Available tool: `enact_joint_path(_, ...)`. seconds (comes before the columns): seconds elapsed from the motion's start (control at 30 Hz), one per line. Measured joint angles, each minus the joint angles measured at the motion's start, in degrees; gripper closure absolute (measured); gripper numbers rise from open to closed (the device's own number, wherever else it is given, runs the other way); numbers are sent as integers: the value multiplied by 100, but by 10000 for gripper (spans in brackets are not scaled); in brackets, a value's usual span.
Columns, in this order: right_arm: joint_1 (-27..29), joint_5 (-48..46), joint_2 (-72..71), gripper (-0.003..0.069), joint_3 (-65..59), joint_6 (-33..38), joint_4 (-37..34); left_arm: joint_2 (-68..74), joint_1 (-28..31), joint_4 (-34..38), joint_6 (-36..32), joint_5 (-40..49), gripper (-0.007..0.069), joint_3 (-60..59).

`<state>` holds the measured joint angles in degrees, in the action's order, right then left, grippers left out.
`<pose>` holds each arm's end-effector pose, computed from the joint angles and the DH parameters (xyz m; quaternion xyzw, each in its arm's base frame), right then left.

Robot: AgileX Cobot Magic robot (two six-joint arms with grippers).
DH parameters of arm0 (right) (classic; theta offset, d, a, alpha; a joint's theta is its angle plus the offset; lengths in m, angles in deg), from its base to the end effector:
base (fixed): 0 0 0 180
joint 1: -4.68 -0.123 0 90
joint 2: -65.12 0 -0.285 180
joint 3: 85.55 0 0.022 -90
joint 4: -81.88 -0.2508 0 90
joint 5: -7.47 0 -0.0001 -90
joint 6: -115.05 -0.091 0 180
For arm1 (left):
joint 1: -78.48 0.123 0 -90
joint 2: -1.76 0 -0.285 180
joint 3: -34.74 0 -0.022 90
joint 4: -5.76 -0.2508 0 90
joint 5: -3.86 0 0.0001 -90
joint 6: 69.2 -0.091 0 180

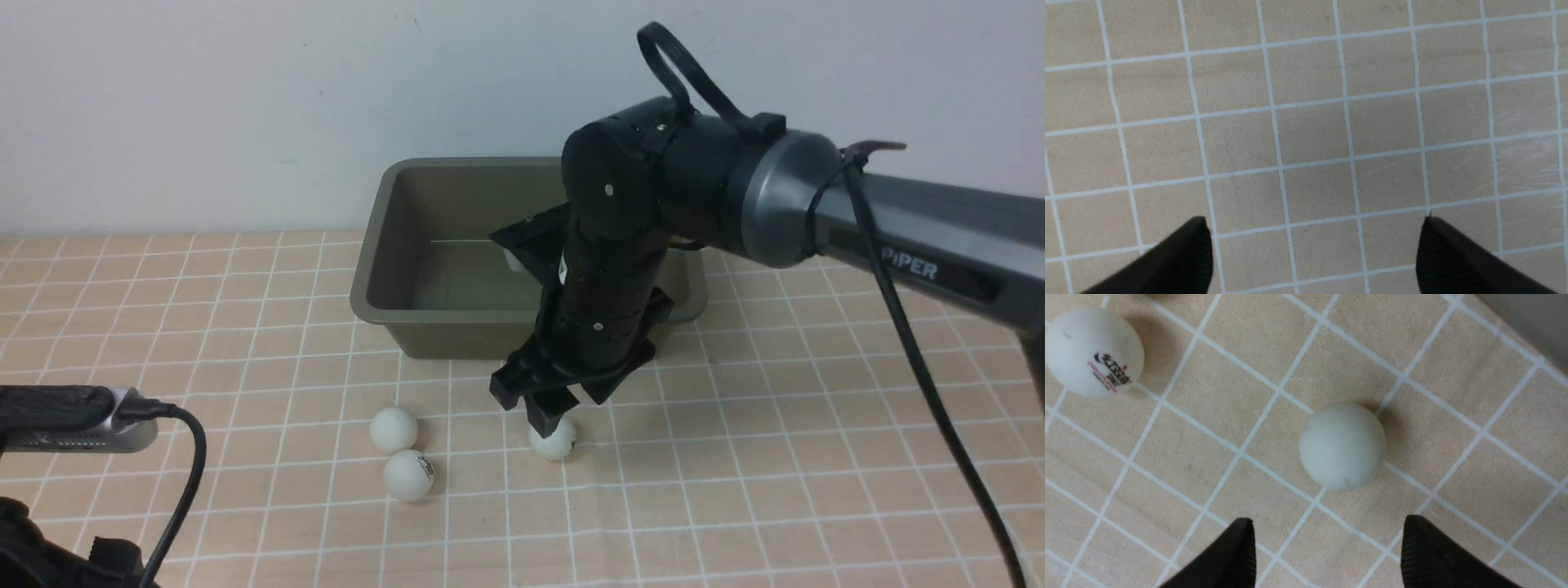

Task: Put the table tennis balls into the box on the light coffee tablecloth.
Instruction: 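Reach for and grasp a ping pong ball on the table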

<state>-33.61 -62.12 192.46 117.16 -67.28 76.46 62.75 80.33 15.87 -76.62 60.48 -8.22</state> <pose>0.3327 0.2729 0.2174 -0.2944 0.9533 0.0598 0.0316 0.1413 -0.0088 0.2484 0.0124 0.9824 -0.0669 0.1741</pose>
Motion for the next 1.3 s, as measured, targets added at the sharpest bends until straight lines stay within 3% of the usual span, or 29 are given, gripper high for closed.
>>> enact_joint_path(0.73,0,859,519,223,0,352,61,0,0,0,-2,-12,53,0)
enact_joint_path(1.17,0,890,796,223,0,352,209,0,0,0,-7,-12,53,0)
enact_joint_path(1.3,0,835,855,268,0,233,209,0,0,0,-7,-23,53,0)
